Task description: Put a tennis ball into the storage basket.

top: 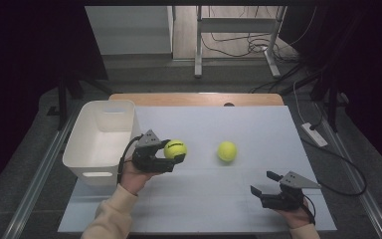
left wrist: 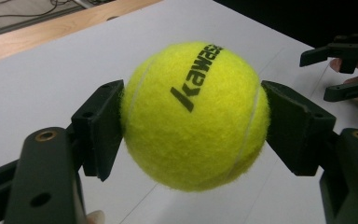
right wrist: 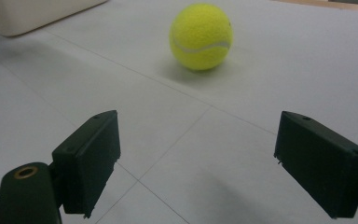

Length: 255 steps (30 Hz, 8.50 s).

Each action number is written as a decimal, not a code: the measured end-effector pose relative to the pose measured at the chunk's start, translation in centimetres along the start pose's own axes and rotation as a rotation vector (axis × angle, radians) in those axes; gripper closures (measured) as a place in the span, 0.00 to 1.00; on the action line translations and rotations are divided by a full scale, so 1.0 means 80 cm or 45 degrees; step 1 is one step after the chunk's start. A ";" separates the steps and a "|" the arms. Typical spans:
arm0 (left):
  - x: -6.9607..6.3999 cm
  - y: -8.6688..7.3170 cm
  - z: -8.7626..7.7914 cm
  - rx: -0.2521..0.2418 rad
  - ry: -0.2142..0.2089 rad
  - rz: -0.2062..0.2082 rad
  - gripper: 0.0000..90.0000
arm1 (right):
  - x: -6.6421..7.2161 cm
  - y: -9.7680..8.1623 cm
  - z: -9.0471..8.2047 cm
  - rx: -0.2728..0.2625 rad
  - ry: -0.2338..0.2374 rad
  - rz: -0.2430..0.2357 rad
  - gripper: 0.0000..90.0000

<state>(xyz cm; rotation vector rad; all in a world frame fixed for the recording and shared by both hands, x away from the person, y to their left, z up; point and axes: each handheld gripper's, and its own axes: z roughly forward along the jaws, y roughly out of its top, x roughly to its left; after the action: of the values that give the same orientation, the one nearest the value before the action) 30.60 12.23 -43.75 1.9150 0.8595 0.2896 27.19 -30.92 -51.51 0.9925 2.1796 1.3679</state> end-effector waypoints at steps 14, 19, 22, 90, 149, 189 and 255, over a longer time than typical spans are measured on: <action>0.000 0.012 -0.012 -0.054 -0.002 0.006 0.30 | 0.001 0.000 -0.001 -0.003 -0.002 0.001 0.16; 0.000 0.016 -0.017 -0.076 -0.013 -0.004 0.30 | 0.000 0.000 -0.001 -0.005 -0.002 0.005 0.16; 0.000 0.018 -0.019 -0.084 -0.012 0.000 0.30 | 0.001 0.000 -0.001 0.000 0.003 0.005 0.16; 0.028 0.058 -0.067 -0.238 0.125 -0.011 0.30 | 0.000 0.001 -0.002 -0.013 -0.014 0.011 0.16; 0.109 0.056 -0.114 -0.277 0.375 -0.161 0.30 | -0.001 0.001 -0.002 -0.016 -0.024 0.009 0.16; 0.186 0.039 -0.135 -0.140 0.602 -0.311 0.30 | -0.003 0.001 -0.003 -0.019 -0.033 0.014 0.17; 0.239 0.025 -0.100 0.256 0.756 -0.395 0.29 | -0.002 0.000 -0.001 -0.015 -0.033 0.010 0.17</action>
<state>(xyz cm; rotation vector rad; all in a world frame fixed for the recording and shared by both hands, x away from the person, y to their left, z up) 41.00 30.07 -41.10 1.8613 1.6113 0.6163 27.27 -31.12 -51.46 1.0102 2.1489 1.3623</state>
